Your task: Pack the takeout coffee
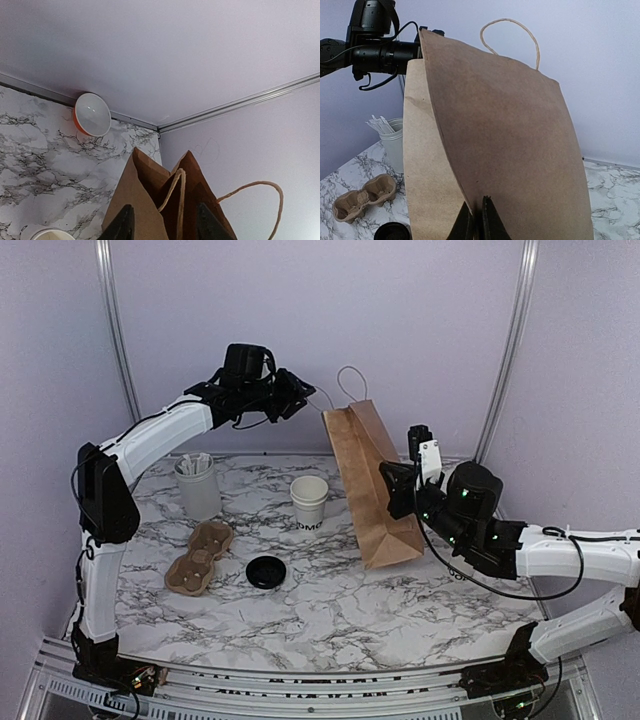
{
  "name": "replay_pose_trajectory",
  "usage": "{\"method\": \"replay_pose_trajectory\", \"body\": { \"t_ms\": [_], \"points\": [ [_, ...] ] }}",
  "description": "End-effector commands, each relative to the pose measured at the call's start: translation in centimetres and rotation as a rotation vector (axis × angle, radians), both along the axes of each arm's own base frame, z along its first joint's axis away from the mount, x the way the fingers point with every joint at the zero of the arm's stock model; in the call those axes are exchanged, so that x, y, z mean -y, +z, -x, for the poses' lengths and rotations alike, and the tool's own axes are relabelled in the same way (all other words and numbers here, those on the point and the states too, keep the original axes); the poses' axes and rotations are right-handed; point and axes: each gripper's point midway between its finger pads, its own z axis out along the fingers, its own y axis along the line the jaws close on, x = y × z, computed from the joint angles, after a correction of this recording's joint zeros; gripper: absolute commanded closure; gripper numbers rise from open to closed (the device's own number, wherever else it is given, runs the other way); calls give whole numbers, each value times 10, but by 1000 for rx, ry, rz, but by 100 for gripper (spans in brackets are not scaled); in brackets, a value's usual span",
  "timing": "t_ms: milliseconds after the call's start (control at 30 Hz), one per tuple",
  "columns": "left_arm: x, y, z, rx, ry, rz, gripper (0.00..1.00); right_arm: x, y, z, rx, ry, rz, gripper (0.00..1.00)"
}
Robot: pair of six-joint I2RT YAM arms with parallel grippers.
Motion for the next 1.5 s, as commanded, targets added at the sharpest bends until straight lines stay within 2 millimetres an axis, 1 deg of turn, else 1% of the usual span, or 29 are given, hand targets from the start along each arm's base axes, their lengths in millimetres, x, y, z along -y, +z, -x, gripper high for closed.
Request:
{"method": "replay_pose_trajectory", "body": {
  "t_ms": [0, 33, 133, 167, 200, 267, 333, 467, 567, 633, 667, 733, 767, 800, 867, 900, 933, 967, 1100, 1200, 1300, 1467],
  "points": [
    [6, 12, 0, 41, -29, 17, 66, -3, 3, 5, -8, 22, -17, 94],
    [6, 13, 0, 43, -32, 17, 71, -3, 3, 5, -10, 23, -16, 93],
    [8, 19, 2, 62, -45, 17, 92, -3, 1, 5, -17, 23, -11, 92],
    [10, 22, 5, 70, -55, 19, 98, -4, 1, 5, -22, 26, -5, 90],
    [11, 25, 7, 79, -64, 19, 100, -5, 1, 5, -28, 30, 2, 86],
    [15, 32, 15, 101, -97, 15, 100, -7, 2, 6, -45, 40, 18, 75],
    [17, 39, 25, 123, -124, 4, 100, -6, 7, 8, -65, 44, 21, 60],
    [24, 49, 48, 161, -185, -16, 100, -6, 25, 18, -104, 90, 14, 29],
    [31, 56, 68, 184, -227, -26, 100, -3, 40, 22, -135, 94, 2, 21],
    [37, 59, 80, 199, -250, -33, 100, 1, 50, 22, -155, 80, -1, 18],
    [36, 61, 83, 202, -250, -33, 100, 2, 57, 22, -159, 76, -5, 17],
    [48, 64, 102, 204, -283, -28, 100, 8, 71, 21, -172, 48, -18, 16],
    [50, 65, 107, 208, -286, -28, 100, 12, 77, 21, -175, 34, -22, 15],
    [50, 66, 111, 209, -286, -31, 100, 16, 80, 21, -188, 18, -18, 14],
    [49, 69, 119, 214, -279, -34, 100, 26, 91, 19, -206, -13, -36, 13],
    [49, 68, 122, 212, -274, -37, 100, 28, 94, 21, -221, -12, -41, 13],
    [47, 69, 126, 213, -266, -39, 100, 39, 98, 15, -237, -38, -53, 12],
    [46, 68, 129, 212, -257, -44, 100, 42, 101, 14, -251, -37, -66, 12],
    [39, 62, 141, 196, -216, -44, 100, 55, 106, 14, -324, -23, -106, 12],
    [33, 56, 148, 187, -180, -41, 100, 62, 113, 20, -355, -23, -138, 12],
    [29, 55, 154, 179, -147, -27, 100, 64, 119, 25, -380, -16, -158, 11],
    [26, 56, 167, 161, -83, 9, 100, 53, 131, 37, -412, 77, -187, 10]
  ]
}}
